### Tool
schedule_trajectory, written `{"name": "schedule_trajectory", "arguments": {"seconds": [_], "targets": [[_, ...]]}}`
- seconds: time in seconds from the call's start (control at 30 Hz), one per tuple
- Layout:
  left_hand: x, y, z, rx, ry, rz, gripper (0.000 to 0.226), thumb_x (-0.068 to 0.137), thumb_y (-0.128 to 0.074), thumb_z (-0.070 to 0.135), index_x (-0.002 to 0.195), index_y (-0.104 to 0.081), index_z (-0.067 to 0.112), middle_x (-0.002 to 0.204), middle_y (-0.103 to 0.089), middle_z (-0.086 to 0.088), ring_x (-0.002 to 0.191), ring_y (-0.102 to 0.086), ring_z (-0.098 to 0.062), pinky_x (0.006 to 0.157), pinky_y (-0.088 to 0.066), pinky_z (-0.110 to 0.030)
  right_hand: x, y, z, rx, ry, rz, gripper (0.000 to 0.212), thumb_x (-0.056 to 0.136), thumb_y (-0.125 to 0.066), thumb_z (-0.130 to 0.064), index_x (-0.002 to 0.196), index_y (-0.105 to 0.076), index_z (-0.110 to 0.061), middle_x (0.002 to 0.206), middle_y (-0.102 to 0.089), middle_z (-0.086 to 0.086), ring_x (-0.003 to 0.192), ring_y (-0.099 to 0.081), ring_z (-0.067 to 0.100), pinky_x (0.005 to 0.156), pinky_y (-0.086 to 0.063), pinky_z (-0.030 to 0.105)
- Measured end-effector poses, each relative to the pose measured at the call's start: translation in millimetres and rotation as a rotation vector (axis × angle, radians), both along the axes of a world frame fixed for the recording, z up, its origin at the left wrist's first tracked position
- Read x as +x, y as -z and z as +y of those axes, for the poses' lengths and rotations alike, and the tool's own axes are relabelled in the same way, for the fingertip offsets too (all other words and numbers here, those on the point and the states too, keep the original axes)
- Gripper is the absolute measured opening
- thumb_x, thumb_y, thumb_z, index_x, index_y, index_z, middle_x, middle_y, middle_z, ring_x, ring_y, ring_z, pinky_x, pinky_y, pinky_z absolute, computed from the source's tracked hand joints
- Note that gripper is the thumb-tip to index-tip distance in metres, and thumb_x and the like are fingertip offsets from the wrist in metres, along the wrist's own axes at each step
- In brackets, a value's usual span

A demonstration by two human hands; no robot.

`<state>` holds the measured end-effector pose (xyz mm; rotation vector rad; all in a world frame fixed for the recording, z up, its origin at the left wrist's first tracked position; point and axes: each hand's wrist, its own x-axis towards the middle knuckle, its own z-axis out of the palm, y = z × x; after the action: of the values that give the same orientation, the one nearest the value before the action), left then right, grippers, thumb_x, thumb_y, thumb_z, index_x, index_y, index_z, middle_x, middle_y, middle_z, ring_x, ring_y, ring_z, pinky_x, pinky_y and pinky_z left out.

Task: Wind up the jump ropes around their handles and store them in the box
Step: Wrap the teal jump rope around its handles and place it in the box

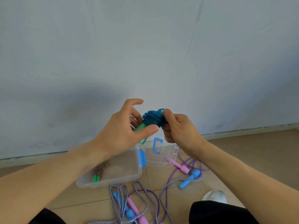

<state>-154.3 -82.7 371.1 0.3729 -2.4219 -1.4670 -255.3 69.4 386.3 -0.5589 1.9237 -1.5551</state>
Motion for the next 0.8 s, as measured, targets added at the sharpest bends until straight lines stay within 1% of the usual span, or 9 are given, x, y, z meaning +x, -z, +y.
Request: {"name": "schedule_trajectory", "arguments": {"seconds": [0.1,0.2,0.27,0.33,0.37,0.47,0.53,0.63,0.8], "targets": [[3,-10,-12,0.295,0.077,-0.174,0.062,0.066,-0.077,0.056,0.119,-0.058,0.031,0.106,-0.065,-0.007,0.084,-0.069,-0.029,0.068,-0.060,-0.036,7,0,-5,-0.020,-0.059,-0.012,0.045,0.104,-0.035,-0.022,0.060,-0.024,-0.021,0.051,-0.023,-0.007,0.048,-0.015,0.013,0.043,-0.020,0.024],[9,-15,-14,0.789,0.278,-0.321,0.049,0.082,-0.070,0.029,0.129,-0.057,0.022,0.125,-0.060,-0.019,0.101,-0.067,-0.042,0.078,-0.059,-0.050,14,-2,-10,-0.045,-0.127,-0.018,0.050,0.105,-0.033,-0.022,0.056,-0.030,-0.021,0.050,-0.023,-0.006,0.046,-0.016,0.012,0.042,-0.021,0.023],[12,-20,-14,0.960,0.415,-0.364,0.044,0.087,-0.064,0.022,0.131,-0.059,0.023,0.128,-0.062,-0.021,0.107,-0.064,-0.048,0.077,-0.059,-0.049,16,-4,-12,-0.053,-0.171,0.003,0.061,0.107,-0.031,-0.024,0.046,-0.043,-0.025,0.052,-0.021,-0.004,0.045,-0.018,0.011,0.043,-0.021,0.023],[14,-24,-20,1.014,0.480,-0.383,0.041,0.089,-0.061,0.022,0.129,-0.061,0.022,0.129,-0.062,-0.020,0.107,-0.064,-0.046,0.070,-0.061,-0.041,18,-8,-11,-0.047,-0.212,0.040,0.063,0.108,-0.030,-0.025,0.052,-0.059,-0.028,0.049,-0.024,-0.008,0.041,-0.024,0.006,0.044,-0.023,0.021],[13,-25,-25,1.029,0.495,-0.397,0.041,0.089,-0.059,0.025,0.129,-0.062,0.021,0.131,-0.061,-0.020,0.105,-0.066,-0.043,0.065,-0.062,-0.037,20,-11,-11,-0.044,-0.233,0.067,0.056,0.108,-0.029,-0.026,0.066,-0.067,-0.027,0.046,-0.028,-0.013,0.039,-0.029,0.002,0.043,-0.026,0.018],[11,-29,-36,1.092,0.552,-0.444,0.058,0.090,-0.053,0.049,0.138,-0.055,0.017,0.137,-0.055,-0.022,0.090,-0.070,-0.040,0.049,-0.056,-0.029,23,-17,-7,-0.018,-0.291,0.138,0.044,0.107,-0.027,-0.018,0.104,-0.064,0.004,0.037,-0.039,-0.015,0.038,-0.048,-0.002,0.051,-0.042,0.006],[8,-28,-38,1.067,0.505,-0.460,0.066,0.091,-0.047,0.059,0.138,-0.053,0.013,0.130,-0.056,-0.026,0.072,-0.070,-0.033,0.041,-0.046,-0.025,24,-20,-5,0.007,-0.321,0.213,0.042,0.107,-0.028,-0.015,0.090,-0.063,-0.001,0.036,-0.041,-0.016,0.040,-0.051,-0.005,0.053,-0.041,0.002],[5,-25,-32,0.970,0.348,-0.416,0.057,0.093,-0.053,0.047,0.130,-0.059,0.004,0.106,-0.064,-0.021,0.053,-0.061,-0.023,0.034,-0.035,-0.021,25,-23,-6,0.070,-0.339,0.291,0.036,0.106,-0.031,-0.017,0.084,-0.059,-0.012,0.040,-0.049,-0.023,0.044,-0.053,-0.010,0.049,-0.038,0.003],[2,-25,-23,0.957,0.177,-0.267,0.061,0.081,-0.061,0.037,0.132,-0.057,0.003,0.108,-0.063,-0.020,0.051,-0.060,-0.023,0.032,-0.031,-0.020,13,-5,-5,-0.017,-0.176,0.183,0.034,0.103,-0.046,-0.023,0.076,-0.066,-0.013,0.054,-0.048,-0.004,0.047,-0.033,0.008,0.050,-0.032,0.022]]}}
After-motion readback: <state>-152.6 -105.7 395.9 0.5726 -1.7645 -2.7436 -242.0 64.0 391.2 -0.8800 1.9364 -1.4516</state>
